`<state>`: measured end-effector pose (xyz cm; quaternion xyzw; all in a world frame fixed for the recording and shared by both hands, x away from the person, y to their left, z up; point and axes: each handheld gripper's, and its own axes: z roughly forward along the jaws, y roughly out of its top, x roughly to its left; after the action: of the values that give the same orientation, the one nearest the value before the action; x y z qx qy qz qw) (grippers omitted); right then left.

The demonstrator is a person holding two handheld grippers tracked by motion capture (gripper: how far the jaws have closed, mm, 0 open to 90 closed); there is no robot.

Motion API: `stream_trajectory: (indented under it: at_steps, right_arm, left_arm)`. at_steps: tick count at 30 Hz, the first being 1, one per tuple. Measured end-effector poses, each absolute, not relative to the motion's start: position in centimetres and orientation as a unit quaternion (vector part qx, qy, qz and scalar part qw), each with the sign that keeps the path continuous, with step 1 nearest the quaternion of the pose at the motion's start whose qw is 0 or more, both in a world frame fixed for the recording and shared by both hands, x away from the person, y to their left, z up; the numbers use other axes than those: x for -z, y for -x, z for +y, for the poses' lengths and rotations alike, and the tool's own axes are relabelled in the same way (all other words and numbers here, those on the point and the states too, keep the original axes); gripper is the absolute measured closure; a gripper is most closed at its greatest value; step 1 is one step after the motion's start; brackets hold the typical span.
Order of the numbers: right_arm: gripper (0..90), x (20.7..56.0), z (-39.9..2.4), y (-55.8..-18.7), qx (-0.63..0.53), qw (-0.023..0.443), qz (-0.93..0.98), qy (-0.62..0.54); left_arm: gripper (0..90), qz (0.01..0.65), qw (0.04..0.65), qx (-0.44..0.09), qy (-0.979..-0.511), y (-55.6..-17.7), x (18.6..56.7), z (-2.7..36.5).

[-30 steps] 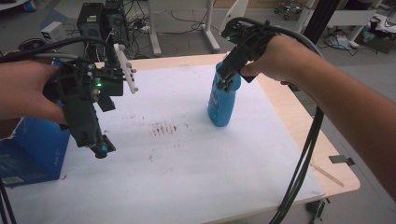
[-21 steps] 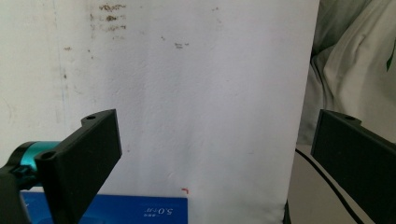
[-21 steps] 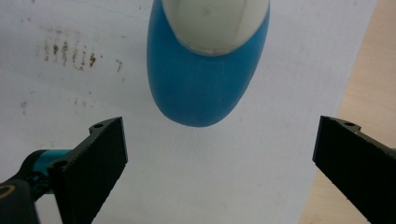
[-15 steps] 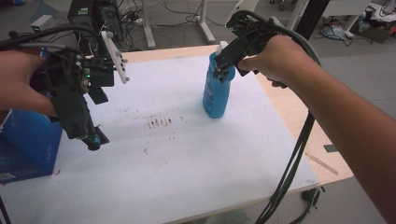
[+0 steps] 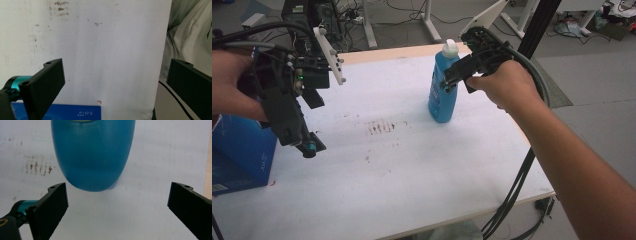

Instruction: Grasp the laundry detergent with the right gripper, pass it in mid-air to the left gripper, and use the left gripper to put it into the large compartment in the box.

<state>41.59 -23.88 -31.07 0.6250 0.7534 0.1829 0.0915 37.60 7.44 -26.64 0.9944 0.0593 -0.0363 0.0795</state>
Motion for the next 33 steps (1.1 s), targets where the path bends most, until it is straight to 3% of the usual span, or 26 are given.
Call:
stream_trajectory:
  at_steps: [33]
  right_arm:
    - [2.4,34.9,-23.4,-38.8,-0.320,0.191,0.699,-0.610]
  left_arm:
    - [1.7,0.063,0.078,0.043,-0.994,-38.0,27.0,7.4]
